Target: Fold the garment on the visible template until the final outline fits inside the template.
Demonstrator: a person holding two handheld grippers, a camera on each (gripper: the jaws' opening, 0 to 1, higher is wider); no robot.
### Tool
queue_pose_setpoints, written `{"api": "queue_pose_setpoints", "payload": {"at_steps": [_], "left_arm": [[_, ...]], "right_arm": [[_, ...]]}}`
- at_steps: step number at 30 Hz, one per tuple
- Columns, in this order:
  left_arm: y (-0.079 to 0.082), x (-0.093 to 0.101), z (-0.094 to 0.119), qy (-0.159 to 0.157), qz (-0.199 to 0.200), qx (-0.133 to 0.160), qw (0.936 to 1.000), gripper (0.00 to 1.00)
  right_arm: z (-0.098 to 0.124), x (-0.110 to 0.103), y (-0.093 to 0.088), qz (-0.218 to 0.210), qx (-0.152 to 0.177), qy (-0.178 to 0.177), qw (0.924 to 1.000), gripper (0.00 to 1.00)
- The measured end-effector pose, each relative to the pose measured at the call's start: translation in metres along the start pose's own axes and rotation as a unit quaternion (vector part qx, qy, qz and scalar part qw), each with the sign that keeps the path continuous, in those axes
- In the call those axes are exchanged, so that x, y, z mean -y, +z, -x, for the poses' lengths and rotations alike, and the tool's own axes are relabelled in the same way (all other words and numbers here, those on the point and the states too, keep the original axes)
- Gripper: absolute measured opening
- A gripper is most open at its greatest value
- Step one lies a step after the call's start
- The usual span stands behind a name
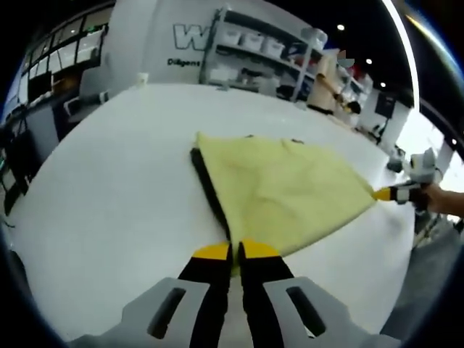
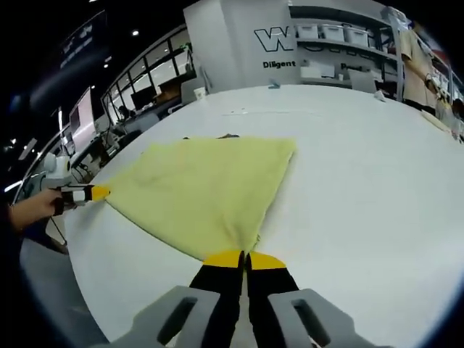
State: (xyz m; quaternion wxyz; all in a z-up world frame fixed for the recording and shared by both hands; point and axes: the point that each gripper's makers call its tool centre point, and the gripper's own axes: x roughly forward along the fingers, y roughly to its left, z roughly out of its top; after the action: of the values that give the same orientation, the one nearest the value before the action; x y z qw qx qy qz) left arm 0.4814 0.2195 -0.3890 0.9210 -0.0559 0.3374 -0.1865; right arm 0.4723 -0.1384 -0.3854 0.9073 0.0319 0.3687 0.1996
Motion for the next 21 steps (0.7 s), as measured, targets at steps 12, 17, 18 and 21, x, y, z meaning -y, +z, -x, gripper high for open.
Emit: {"api": "queue_pose_setpoints", "payload": {"at_steps": [12,17,18,21], "left_arm": [[-0.015,0.014,0.021,-0.004,-0.022,-0.015,0.9996,0.01],[-0.021,0.015,0.03,-0.007,-0.041,-0.022,0.9989,0.01],[-0.022,0.012,0.033,-0.006,-0.042,-0.022,0.9989,0.01],[-0.023,0.01,0.04,0.0,-0.036,-0.018,0.9992,0.0]], "right_arm": [[0.014,-0.01,-0.017,-0.003,-0.005,-0.009,0.9999,0.0],[0.02,-0.011,-0.022,0.004,-0.012,-0.008,0.9999,0.0],[0.021,-0.01,-0.023,0.002,-0.011,-0.007,0.9999,0.0],[0.027,-0.004,-0.023,-0.008,-0.011,-0.016,0.9998,0.0]]}}
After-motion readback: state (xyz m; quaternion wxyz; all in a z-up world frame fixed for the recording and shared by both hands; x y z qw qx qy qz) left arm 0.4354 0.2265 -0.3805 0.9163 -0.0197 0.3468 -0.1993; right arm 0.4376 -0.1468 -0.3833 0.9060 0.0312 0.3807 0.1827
